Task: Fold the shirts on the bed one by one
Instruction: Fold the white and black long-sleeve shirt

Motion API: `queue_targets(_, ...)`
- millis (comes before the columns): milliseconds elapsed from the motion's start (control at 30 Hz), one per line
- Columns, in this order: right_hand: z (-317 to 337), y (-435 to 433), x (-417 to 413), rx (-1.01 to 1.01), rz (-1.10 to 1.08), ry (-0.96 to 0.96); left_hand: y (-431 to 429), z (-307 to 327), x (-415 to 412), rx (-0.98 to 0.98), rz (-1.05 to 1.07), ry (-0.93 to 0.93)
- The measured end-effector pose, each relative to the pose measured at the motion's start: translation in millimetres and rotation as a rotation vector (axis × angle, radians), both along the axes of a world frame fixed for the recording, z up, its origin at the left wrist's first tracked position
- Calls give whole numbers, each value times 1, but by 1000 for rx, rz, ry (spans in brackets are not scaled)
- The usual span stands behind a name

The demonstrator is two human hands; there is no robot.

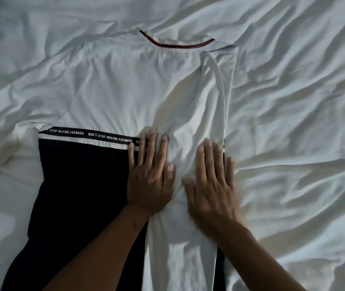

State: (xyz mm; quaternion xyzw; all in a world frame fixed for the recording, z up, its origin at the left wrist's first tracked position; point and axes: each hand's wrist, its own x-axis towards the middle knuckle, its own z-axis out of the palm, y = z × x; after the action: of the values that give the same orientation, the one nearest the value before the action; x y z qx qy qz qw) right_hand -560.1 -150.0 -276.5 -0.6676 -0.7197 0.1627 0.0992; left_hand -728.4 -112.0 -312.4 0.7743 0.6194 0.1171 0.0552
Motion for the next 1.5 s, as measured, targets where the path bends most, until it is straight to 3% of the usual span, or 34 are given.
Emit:
queue_targets(367,-7,-11,14,-50,-121,-134,-1,12,-13,25,63,17)
queue_targets(500,8,-13,-11,-14,-52,-134,-12,29,-55,100,65,58)
queue_targets(600,21,-3,-53,71,33,-117,-12,45,-89,129,253,-2)
queue_targets(800,21,56,-153,92,115,-66,7,66,-149,-22,580,-69)
queue_targets(1033,17,142,-236,27,242,-132,48,79,-187,-230,941,-436)
queue_targets(1200,18,200,-268,143,179,-77,58,70,-201,-307,882,-511)
queue_targets(1333,24,250,-282,-50,92,54,68,55,-210,-400,838,-580)
queue_targets(1500,23,288,-289,-136,58,11,71,51,-221,-455,829,-667)
